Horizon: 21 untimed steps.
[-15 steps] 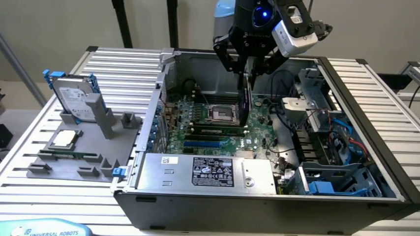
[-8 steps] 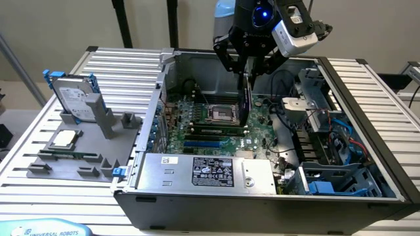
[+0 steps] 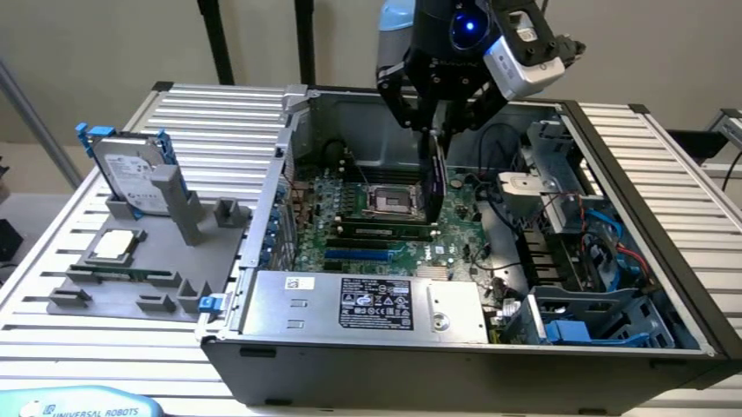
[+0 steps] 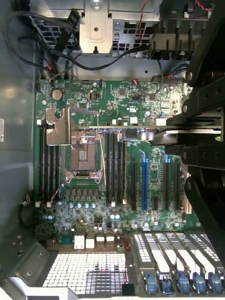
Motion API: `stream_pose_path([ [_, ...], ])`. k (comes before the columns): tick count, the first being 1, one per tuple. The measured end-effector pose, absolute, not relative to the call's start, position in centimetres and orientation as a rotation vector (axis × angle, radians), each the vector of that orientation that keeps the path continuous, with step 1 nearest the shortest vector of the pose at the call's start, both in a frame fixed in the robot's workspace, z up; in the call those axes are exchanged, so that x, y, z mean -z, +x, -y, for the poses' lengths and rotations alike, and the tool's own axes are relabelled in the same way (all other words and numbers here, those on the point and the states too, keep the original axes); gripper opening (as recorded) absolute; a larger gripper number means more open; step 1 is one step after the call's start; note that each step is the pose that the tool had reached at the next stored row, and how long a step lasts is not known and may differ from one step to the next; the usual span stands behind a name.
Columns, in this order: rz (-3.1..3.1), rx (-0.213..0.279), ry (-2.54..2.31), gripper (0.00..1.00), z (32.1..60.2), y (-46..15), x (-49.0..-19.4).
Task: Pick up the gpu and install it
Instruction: 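Insert the gpu into the slot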
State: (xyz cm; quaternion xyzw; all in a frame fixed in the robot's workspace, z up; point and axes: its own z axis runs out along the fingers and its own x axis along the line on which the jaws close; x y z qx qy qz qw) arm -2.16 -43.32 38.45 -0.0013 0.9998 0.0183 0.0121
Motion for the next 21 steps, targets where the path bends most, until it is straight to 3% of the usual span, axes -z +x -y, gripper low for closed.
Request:
stream_pose_path([
  [21,-3.067,-0.063,-0.596,0.27,43.32,-2.16,-37.57],
])
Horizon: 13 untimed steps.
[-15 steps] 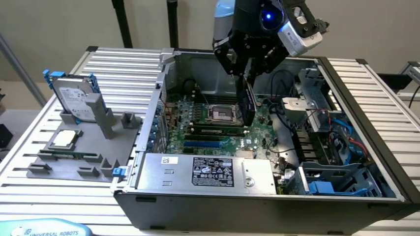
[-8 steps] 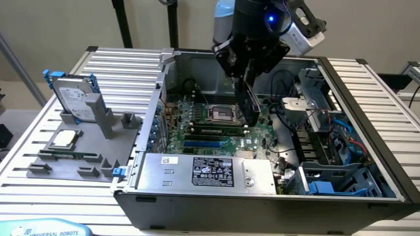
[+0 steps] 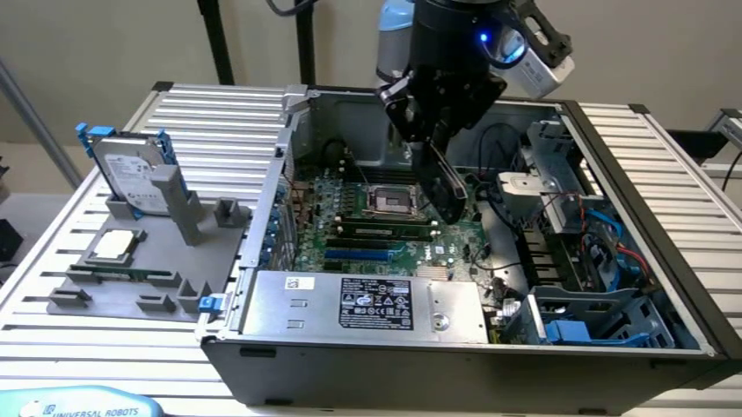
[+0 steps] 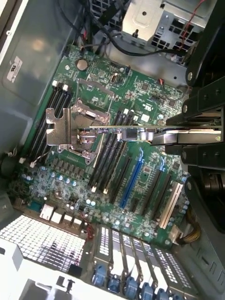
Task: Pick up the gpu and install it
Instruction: 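Insert the gpu into the slot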
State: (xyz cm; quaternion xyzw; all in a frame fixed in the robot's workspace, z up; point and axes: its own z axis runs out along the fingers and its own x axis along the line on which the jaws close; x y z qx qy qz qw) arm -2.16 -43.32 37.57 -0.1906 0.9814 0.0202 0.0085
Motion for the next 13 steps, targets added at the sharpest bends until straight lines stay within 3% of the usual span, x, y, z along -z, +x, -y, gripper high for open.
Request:
stream_pose_path([
  [13,-2.979,-0.066,-0.955,0.27,43.3,-2.2,-36.5],
])
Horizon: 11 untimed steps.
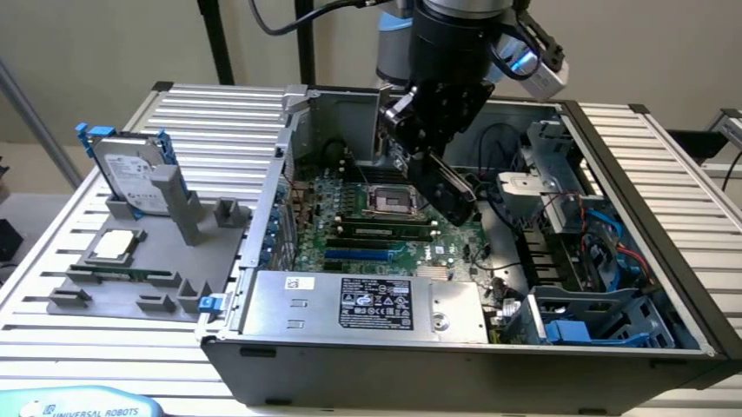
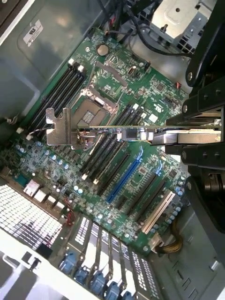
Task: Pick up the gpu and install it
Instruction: 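Insert the gpu into the slot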
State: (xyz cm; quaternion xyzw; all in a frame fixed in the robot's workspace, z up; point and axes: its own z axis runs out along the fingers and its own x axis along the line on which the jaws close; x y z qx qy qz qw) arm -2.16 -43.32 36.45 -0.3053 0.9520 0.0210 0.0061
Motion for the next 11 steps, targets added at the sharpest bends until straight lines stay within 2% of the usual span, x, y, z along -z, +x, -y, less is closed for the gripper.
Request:
stream_pose_path([
  [11,-2.871,-0.067,-1.249,0.27,43.3,-2.2,-35.0],
])
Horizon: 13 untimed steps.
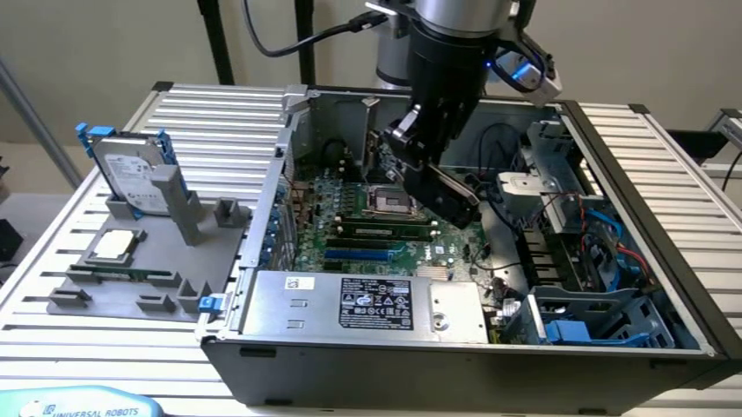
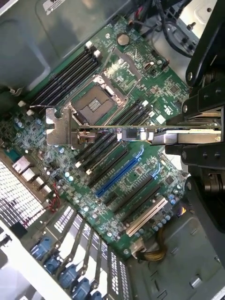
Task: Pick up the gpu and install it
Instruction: 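Insert the gpu into the slot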
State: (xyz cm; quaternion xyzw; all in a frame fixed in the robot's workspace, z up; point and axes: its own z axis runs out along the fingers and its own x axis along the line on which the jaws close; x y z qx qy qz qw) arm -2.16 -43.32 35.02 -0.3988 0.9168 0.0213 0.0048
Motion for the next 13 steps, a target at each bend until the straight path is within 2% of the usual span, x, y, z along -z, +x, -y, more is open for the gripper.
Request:
stream_pose_path([
  [13,-2.707,-0.067,-1.582,0.27,43.3,-2.2,-33.5],
])
